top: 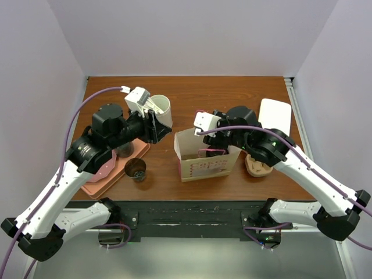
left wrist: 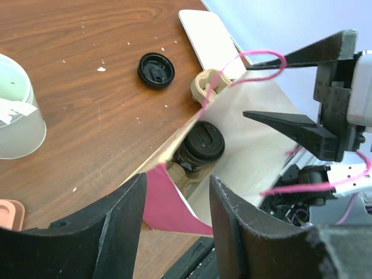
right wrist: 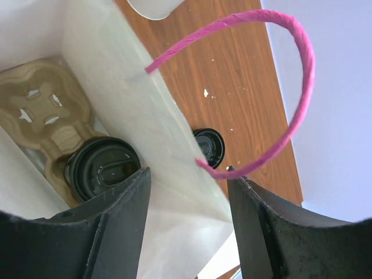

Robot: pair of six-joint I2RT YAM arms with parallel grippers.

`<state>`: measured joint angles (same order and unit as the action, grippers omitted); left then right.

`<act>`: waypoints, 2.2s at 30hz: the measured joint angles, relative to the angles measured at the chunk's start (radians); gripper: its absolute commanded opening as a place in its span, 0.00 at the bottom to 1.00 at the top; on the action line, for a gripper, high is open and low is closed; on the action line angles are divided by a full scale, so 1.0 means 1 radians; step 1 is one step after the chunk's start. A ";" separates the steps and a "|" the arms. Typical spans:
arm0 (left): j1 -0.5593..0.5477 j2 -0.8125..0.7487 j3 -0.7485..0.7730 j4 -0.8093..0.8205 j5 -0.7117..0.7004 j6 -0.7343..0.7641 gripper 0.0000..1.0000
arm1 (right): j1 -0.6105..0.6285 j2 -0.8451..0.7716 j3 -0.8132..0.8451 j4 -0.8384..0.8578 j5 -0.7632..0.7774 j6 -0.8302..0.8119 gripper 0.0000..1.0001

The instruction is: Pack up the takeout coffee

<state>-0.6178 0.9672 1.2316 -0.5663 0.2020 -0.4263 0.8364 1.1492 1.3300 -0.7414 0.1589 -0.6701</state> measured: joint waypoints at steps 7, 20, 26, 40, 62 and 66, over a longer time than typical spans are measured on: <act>0.000 -0.005 0.002 -0.002 -0.035 -0.001 0.52 | -0.001 -0.015 0.002 0.000 0.015 0.000 0.56; 0.000 -0.042 0.002 -0.003 -0.083 -0.005 0.53 | -0.013 -0.043 0.016 -0.002 0.015 0.014 0.56; 0.000 -0.042 0.025 -0.028 -0.150 0.000 0.53 | -0.013 -0.079 0.071 -0.006 0.023 0.049 0.59; 0.064 0.214 0.343 -0.221 -0.479 -0.001 0.52 | -0.014 0.154 0.753 -0.100 0.185 0.732 0.98; 0.220 0.669 0.557 -0.293 -0.427 0.023 0.41 | -0.014 0.042 0.594 -0.082 0.193 0.987 0.98; 0.259 0.770 0.640 -0.281 -0.449 0.035 0.41 | -0.014 0.042 0.591 -0.082 0.174 0.979 0.98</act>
<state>-0.3588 1.7374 1.8713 -0.8474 -0.2466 -0.3916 0.8223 1.1912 1.9209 -0.8238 0.3325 0.3092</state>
